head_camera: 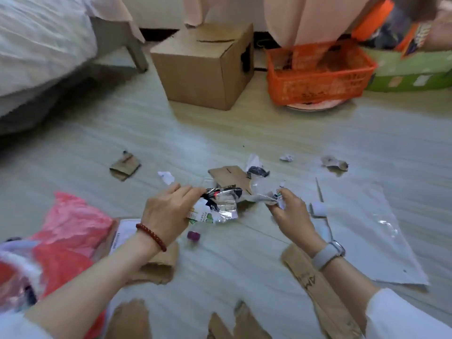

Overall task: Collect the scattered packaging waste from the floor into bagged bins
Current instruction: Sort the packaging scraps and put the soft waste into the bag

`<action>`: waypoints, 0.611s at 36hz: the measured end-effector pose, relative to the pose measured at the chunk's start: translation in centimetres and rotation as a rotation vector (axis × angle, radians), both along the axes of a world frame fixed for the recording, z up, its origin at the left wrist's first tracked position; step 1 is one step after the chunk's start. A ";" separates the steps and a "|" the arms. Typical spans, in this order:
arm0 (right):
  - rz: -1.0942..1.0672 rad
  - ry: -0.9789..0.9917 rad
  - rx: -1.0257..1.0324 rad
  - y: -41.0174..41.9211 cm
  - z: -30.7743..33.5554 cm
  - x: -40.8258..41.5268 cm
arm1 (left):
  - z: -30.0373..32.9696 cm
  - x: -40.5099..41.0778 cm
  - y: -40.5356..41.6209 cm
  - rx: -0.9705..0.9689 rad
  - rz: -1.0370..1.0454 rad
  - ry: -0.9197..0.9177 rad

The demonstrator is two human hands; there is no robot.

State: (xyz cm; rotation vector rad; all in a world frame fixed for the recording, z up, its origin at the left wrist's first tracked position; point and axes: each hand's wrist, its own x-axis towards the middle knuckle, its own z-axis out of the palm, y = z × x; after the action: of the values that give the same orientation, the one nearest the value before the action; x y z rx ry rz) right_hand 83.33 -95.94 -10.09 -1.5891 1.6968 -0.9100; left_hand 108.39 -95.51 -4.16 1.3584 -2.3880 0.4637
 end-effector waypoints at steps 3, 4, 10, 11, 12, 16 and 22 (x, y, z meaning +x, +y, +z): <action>0.150 -0.010 -0.043 -0.9 3.2 6.3 | 2.9 7.5 2.3 -0.022 0.126 0.100; 0.209 -0.016 -0.056 -1.0 4.1 8.4 | 3.8 9.9 3.3 -0.025 0.172 0.132; 0.536 0.087 -0.094 0.1 8.1 19.3 | 5.1 22.2 10.7 -0.033 0.327 0.197; 0.566 0.071 -0.074 0.2 8.1 21.0 | 4.6 23.9 11.9 -0.023 0.356 0.175; 0.579 0.047 -0.059 0.3 8.1 22.8 | 4.1 25.5 13.2 -0.004 0.388 0.152; 0.629 -0.023 -0.065 1.5 8.2 29.3 | 1.3 29.9 17.4 0.201 0.530 0.058; 0.933 0.089 -0.031 5.4 7.9 37.3 | -2.0 32.4 21.7 0.792 0.720 0.025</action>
State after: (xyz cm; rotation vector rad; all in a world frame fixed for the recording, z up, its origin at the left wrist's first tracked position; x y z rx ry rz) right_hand 120.66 -90.50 -2.18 -2.1438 0.7886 -0.3783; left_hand 140.77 -73.85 -6.18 2.5444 -2.0491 -0.4046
